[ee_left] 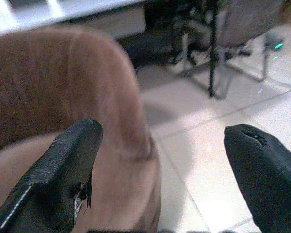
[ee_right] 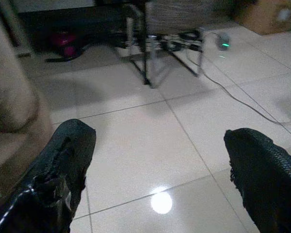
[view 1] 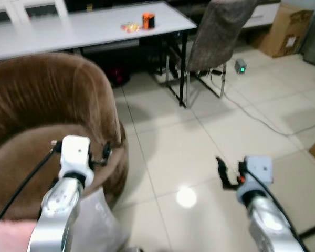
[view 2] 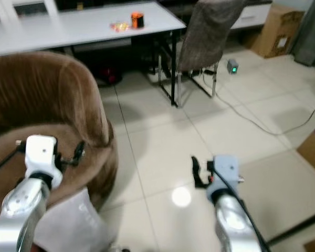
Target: Move the pillow to the sofa from floor
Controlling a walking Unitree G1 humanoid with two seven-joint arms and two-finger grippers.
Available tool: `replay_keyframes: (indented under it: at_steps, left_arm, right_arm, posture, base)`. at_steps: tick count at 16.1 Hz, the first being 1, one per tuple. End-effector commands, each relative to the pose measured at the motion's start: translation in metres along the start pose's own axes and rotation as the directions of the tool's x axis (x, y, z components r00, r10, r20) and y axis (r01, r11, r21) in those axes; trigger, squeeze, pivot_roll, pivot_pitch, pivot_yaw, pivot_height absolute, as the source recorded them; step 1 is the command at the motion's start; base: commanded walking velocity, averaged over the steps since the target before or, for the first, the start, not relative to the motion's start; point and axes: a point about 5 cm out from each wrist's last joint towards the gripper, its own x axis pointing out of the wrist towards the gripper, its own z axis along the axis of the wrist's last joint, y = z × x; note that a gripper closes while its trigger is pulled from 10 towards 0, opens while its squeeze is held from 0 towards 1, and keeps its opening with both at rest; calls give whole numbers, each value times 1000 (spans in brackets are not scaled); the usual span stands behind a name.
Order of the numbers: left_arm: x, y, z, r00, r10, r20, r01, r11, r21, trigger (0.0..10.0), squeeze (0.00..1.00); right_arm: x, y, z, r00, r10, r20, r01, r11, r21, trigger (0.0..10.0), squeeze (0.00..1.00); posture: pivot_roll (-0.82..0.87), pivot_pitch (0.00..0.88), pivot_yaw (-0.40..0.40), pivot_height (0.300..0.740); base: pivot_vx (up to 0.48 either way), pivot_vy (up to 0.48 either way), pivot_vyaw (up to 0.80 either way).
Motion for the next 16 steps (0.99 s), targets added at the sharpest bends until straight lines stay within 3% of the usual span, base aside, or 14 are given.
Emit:
replay_keyframes:
  at_steps: [1, 6, 8, 11, 13, 16]
  left_arm:
    - [-1, -1, -1, 1000, 11, -5, -11, 1000, 17, 10000, 0]
    - [-2, 9, 1, 998, 61, 9, -61, 998, 30, 10000, 0]
    - [-4, 10, -2, 998, 71, 2, -71, 997, 44, 10000, 0]
    - [-1, 9, 5, 999, 43, 20, -43, 999, -22, 10000, 0]
    - [8, 3, -1, 1000, 22, 5, -23, 997, 67, 10000, 0]
    - [12, 2, 5, 1000, 10, 17, -11, 1000, 18, 10000, 0]
  right_arm:
    - [4, -1, 5, 1000, 16, 13, -16, 1000, 6, 10000, 1000]
    - [12, 11, 13, 995, 96, 17, -97, 995, 31, 10000, 1000]
    - [15, 12, 13, 992, 123, 14, -123, 992, 27, 10000, 1000]
    - [16, 12, 13, 997, 75, 22, -77, 993, 84, 10000, 1000]
    - [16, 13, 0, 997, 78, -16, -78, 997, 17, 10000, 1000]
    - [15, 5, 3, 1000, 15, 7, -15, 999, 36, 10000, 1000]
  posture:
    - [-64, 0, 21, 740]
    - [-39, 0, -38, 740]
    - [-25, 0, -17, 740]
    - [-56, 0, 5, 740]
    - [-62, 0, 27, 740]
    - [-81, 0, 49, 740]
  base:
    - [0, 0, 800]
    - [0, 0, 800]
    - [0, 0, 800]
    - [0, 0, 800]
    - [0, 0, 800]
    - [0, 0, 513]
